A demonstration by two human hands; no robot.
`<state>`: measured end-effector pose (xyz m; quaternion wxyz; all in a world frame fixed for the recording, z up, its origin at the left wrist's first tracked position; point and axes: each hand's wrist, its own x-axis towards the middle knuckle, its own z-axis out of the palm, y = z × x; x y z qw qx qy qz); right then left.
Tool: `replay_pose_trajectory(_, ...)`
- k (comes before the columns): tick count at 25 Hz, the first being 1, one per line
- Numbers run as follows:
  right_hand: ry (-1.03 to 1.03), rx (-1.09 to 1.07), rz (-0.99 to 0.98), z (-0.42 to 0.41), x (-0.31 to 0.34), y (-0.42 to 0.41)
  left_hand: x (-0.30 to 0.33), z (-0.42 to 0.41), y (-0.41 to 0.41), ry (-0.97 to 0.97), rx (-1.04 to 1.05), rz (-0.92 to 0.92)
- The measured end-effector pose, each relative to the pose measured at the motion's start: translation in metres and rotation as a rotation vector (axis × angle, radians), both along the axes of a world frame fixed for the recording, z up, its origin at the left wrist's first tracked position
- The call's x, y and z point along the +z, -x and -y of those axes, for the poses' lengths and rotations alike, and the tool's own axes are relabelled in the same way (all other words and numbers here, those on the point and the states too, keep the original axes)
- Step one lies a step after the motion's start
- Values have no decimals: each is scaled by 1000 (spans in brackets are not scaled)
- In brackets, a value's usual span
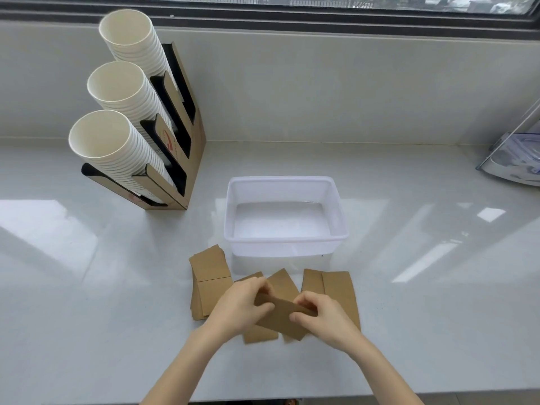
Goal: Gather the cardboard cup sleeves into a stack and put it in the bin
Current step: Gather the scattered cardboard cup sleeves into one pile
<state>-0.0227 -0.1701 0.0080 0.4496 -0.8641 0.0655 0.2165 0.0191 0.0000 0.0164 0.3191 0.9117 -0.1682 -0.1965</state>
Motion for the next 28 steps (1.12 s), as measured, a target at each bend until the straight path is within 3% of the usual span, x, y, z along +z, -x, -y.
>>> replay_pose_trajectory(6,-216,-116,-8,6,11,-10,8,-23,-2,298,260,-166)
replay_pose_trajectory(10,-251,-249,-1,4,2,-14,12,-31,3,469,483,-242)
replay_pose_trajectory(13,-22,-286,5,0,-14,-14,13,-40,2,560,604,-238)
replay_pose_trajectory(17,465,-62,-7,-17,-29,-7,14,-48,-2,590,636,-194)
replay_pose_trajectory(20,505,-93,18,-24,-33,-8,14,-51,-2,630,646,-188)
replay_pose_trajectory(22,439,-123,9,-22,-35,-10,14,-52,-2,648,647,-175)
replay_pose_trajectory(26,0,-234,30,-10,-22,-15,13,-56,-5,661,654,-165)
replay_pose_trajectory(28,-60,-286,111,-1,-15,-18,14,-57,-6,672,659,-162)
